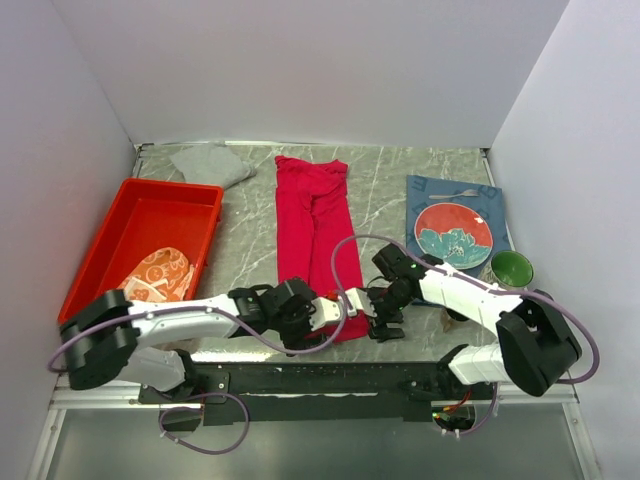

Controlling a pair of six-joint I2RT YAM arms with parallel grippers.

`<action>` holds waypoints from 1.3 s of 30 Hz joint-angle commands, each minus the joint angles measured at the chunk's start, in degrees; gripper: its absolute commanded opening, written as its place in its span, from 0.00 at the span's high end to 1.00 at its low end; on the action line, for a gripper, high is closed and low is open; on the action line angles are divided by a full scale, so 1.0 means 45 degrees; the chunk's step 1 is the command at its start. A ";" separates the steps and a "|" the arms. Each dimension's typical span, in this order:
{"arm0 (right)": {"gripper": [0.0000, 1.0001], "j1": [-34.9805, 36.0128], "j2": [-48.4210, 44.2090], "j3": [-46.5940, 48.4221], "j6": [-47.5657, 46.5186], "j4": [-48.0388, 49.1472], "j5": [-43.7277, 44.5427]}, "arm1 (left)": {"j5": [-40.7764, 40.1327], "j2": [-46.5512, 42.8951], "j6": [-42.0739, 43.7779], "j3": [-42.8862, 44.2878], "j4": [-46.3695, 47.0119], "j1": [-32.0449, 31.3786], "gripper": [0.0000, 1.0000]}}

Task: Fold and stack the mixed laundry pile
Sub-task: Fold the T-shirt at the center of the board.

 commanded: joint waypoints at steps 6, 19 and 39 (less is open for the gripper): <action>0.17 0.1546 0.0314 -0.0263 0.1228 0.3084 0.1033 | -0.1523 0.2389 0.1946 0.0068 0.1450 -0.0151 0.26; 0.18 -0.1476 0.0472 0.2314 0.2852 0.0861 -0.2833 | -0.1254 0.2040 0.2296 -0.0812 0.2212 0.0804 0.74; 0.06 0.2358 -0.3553 -0.2254 -0.0121 0.4039 -0.1003 | 0.2283 -0.0638 0.4465 -0.1496 -0.0014 0.2857 0.99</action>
